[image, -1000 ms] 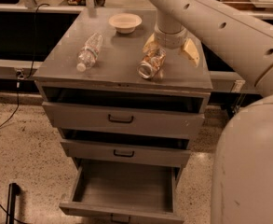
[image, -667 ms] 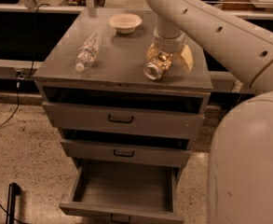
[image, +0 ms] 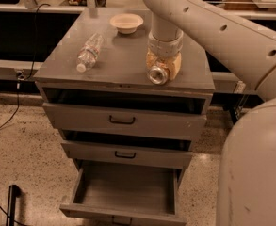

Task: Place orange can into bottom drawer

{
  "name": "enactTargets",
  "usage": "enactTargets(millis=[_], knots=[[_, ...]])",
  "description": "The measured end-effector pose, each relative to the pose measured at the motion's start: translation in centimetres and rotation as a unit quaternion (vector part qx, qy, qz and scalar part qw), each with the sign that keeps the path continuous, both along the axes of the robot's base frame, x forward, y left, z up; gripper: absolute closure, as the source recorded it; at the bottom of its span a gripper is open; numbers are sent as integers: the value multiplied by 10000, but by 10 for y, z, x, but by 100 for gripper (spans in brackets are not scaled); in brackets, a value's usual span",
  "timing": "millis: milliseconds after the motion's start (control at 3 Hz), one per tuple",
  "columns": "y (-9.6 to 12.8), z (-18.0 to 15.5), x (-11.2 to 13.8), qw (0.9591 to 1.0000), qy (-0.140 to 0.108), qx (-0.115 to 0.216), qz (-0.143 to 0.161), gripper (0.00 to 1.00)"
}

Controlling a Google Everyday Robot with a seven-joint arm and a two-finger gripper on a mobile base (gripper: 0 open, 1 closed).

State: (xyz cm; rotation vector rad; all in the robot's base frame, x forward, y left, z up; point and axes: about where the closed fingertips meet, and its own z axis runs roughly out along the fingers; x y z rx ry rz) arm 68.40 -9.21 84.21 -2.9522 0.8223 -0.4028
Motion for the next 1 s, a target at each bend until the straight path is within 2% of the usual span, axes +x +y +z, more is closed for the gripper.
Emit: enactTargets(millis=[333,667,1000], knots=[[5,18,-23,9987,231,454,-96,93],[11,26,-65,9898,473,1328,-205,100],[13,16,-121,9666,750,2406,-472,100]])
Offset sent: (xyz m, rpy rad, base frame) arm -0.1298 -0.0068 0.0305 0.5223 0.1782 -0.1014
